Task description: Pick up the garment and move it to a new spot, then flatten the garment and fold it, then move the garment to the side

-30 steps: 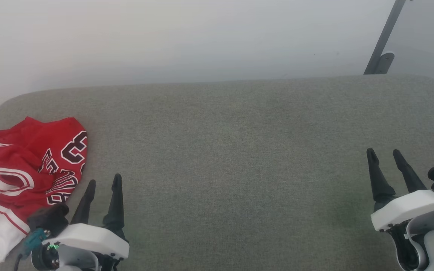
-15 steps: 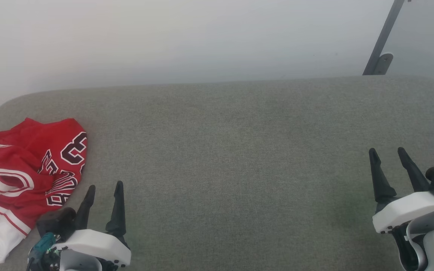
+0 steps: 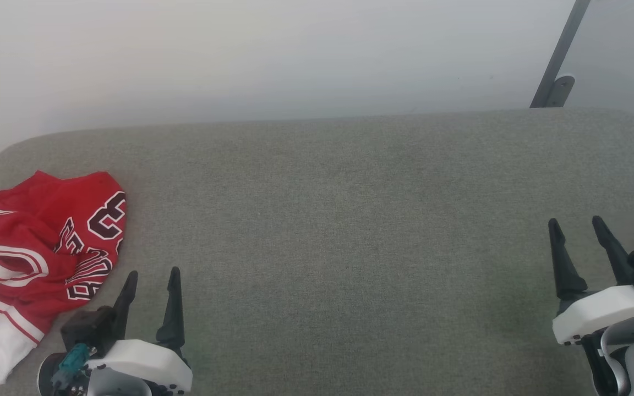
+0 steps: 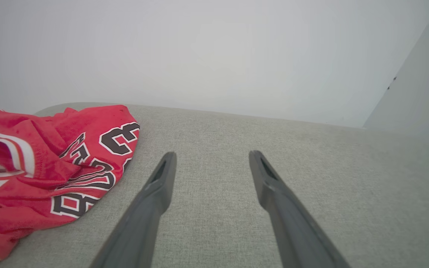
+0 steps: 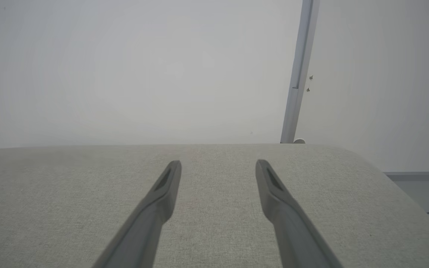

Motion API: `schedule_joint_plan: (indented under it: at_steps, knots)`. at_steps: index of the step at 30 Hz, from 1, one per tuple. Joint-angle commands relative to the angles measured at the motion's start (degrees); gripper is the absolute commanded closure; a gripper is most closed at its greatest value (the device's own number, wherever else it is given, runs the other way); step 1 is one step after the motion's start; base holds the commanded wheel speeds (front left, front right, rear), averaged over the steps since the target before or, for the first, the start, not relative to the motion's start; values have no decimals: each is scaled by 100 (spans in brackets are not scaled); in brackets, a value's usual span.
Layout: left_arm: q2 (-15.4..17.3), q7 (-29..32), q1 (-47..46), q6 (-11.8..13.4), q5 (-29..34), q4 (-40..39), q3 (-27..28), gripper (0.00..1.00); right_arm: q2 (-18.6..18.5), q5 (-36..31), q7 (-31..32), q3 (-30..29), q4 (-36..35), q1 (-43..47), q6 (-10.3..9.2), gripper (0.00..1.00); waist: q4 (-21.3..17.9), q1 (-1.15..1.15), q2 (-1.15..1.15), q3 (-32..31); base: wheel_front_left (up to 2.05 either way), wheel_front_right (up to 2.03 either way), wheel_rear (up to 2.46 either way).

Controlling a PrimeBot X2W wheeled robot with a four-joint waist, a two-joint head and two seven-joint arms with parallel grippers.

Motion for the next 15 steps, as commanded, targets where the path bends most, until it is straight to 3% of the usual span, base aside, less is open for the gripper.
schedule_joint_plan:
  at_steps: [1, 15]
  knots:
    - [-4, -59, 7, -20, 119, -1, 27, 0, -10, -84, -66, -42, -36, -55, 2, 0, 3, 0, 0, 1, 0, 0, 0]
    - [-102, -224, 43, -154, 625, 75, 170, 0, -34, -415, -222, -144, -74, 32, 2, 0, 12, 0, 0, -1, 0, 0, 0]
